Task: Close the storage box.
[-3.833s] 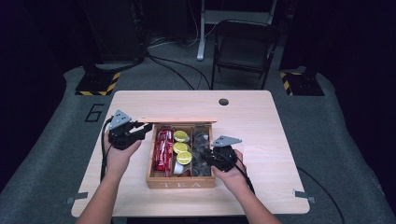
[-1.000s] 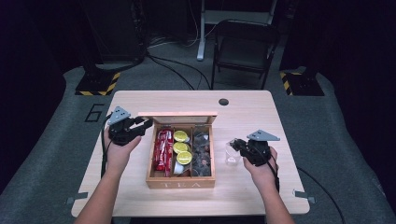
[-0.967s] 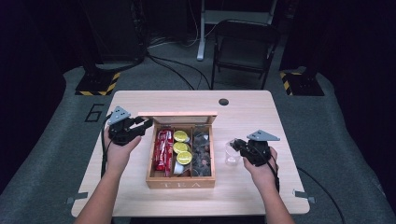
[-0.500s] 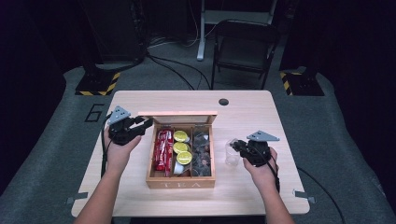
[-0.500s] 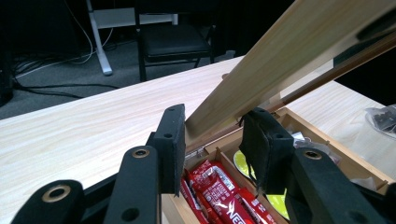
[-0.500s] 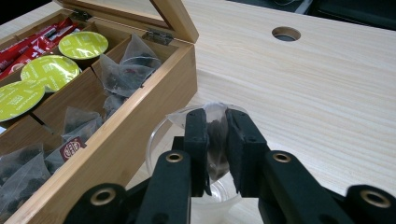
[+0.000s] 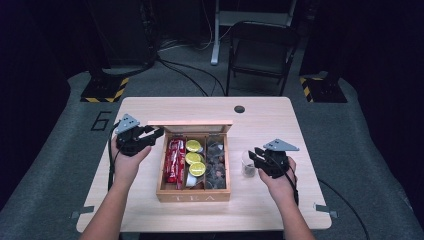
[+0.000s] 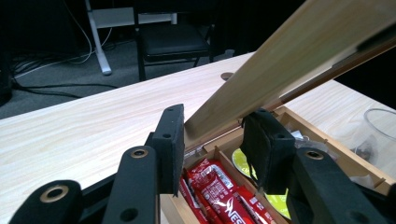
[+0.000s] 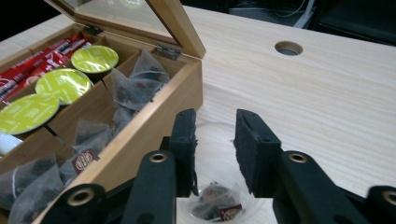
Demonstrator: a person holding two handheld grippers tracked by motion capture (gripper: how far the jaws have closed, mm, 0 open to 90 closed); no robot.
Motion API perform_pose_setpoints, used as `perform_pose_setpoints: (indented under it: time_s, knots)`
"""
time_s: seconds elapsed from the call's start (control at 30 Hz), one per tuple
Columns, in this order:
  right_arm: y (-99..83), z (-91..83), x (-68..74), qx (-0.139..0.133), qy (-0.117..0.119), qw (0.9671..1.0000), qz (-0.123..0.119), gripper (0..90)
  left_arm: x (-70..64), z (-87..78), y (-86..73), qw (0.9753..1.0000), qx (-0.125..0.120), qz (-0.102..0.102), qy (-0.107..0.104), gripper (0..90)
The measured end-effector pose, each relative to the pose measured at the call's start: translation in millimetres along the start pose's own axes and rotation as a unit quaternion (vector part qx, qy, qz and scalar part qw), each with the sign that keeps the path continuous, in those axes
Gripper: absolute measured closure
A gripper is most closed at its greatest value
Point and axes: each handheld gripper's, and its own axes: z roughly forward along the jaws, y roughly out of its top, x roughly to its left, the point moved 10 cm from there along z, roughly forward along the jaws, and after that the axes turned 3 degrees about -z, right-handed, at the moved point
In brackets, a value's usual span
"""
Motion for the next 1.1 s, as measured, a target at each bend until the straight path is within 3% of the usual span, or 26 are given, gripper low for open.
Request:
perform_pose_setpoints:
  time_s: [0.23, 0.47, 0.73, 0.93, 1.1]
  knots:
    - [16.1, 5.8, 17.8, -0.017, 0.022, 0.9995, -0.017, 60.3, -1.5, -1.6, -0.2, 1.0, 0.0, 0.001, 0.003, 58.4]
    - [46.6, 6.0, 37.6, -0.05, 0.049, 0.997, -0.033, 51.7, -4.7, -5.9, -1.7, 1.0, 0.002, 0.005, 0.002, 58.1]
    - [73.3, 10.9, 52.8, -0.07, 0.051, 0.9946, -0.058, 44.8, -8.5, -13.3, 2.0, 1.0, -0.004, 0.007, 0.0, 58.0]
    - [92.7, 9.6, 57.4, -0.084, 0.052, 0.9928, -0.067, 44.7, -12.7, -20.5, 6.9, 0.9999, -0.012, 0.007, -0.005, 57.5]
    - [103.0, 5.9, 61.2, -0.085, 0.061, 0.9921, -0.069, 53.7, -17.5, -28.2, 10.6, 0.9999, -0.012, 0.008, -0.007, 57.0]
